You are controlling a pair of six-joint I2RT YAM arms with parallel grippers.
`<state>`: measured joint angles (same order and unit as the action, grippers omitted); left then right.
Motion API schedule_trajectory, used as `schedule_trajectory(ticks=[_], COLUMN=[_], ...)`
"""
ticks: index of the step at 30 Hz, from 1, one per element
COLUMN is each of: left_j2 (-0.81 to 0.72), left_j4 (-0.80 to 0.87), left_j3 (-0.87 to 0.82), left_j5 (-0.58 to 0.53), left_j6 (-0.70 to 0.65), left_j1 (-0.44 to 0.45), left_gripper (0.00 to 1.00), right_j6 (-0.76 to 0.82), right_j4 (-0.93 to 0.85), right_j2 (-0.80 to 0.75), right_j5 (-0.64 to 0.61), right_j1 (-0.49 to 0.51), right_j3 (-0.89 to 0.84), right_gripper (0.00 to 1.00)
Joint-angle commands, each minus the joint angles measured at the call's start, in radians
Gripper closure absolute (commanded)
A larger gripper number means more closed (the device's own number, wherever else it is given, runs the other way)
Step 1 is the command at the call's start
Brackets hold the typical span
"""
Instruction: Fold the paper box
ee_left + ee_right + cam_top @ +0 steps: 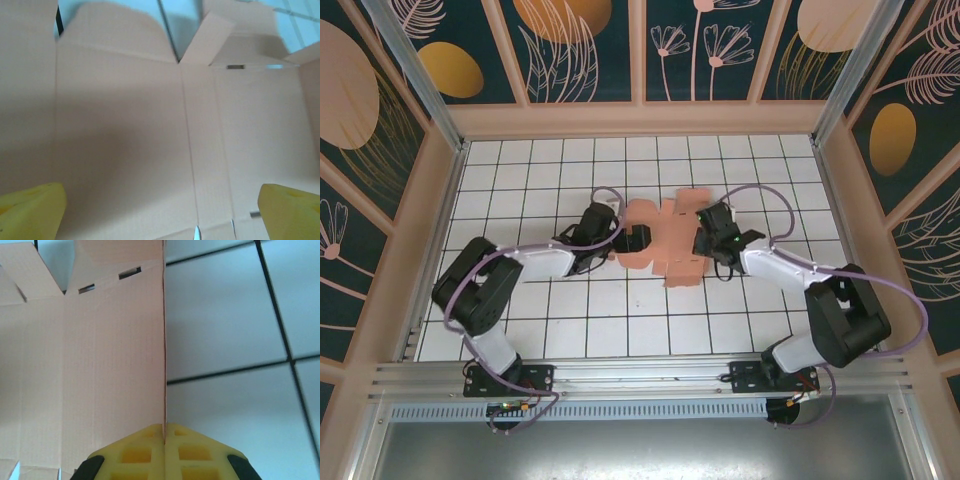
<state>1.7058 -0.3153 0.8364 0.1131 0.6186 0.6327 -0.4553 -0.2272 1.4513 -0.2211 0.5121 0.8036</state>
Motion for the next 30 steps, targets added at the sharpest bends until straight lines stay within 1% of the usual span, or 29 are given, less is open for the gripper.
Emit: schedule_trajectory(ticks=[1, 4, 7, 8, 10, 14, 18, 20, 22, 26, 30], left_j2=[-0.114, -0.170, -0.204, -0.212, -0.229, -0.238, -0.236, -0.229, -0.213, -0.169, -0.115], left_j4=[-0.010, -0.074, -0.066, -0.062, -0.062, -0.121, -0.173, -0.186, -0.192, -0.210, -0.221], left_j3=[-0.038, -0.092, -0.110, -0.117, -0.131, -0.192, -0.233, -0.238, -0.230, -0.207, -0.172], left_j5=[-0.057, -0.042, -0.067, -0.073, -0.072, -0.035, 0.013, 0.038, 0.063, 0.082, 0.122], left_j6=[-0.028, 0.001, -0.019, -0.022, -0.011, 0.030, 0.055, 0.064, 0.066, 0.060, 0.058], left_j1=[-0.020, -0.061, -0.087, -0.099, -0.132, -0.237, -0.341, -0.390, -0.428, -0.475, -0.491], left_gripper=[0.01, 0.01, 0.01, 0.01, 0.01, 0.01, 0.01, 0.01, 0.01, 0.01, 0.01], right_j6=[0.309, 0.476, 0.615, 0.657, 0.725, 0.853, 0.969, 1.036, 1.108, 1.231, 1.335], right_j4=[-0.045, -0.038, -0.052, -0.059, -0.056, -0.004, 0.027, 0.081, 0.152, 0.295, 0.424], right_j2=[0.033, 0.055, 0.084, 0.097, 0.119, 0.189, 0.247, 0.261, 0.253, 0.211, 0.183], right_j5=[0.045, 0.054, 0.037, 0.010, -0.069, -0.305, -0.414, -0.489, -0.535, -0.562, -0.562], right_j1=[-0.051, -0.054, -0.038, -0.021, 0.017, 0.107, 0.171, 0.211, 0.257, 0.344, 0.413], right_j3=[0.067, 0.111, 0.173, 0.198, 0.228, 0.288, 0.331, 0.334, 0.317, 0.255, 0.170], right_gripper=[1.00, 1.00, 1.00, 1.00, 1.00, 1.00, 1.00, 1.00, 1.00, 1.00, 1.00])
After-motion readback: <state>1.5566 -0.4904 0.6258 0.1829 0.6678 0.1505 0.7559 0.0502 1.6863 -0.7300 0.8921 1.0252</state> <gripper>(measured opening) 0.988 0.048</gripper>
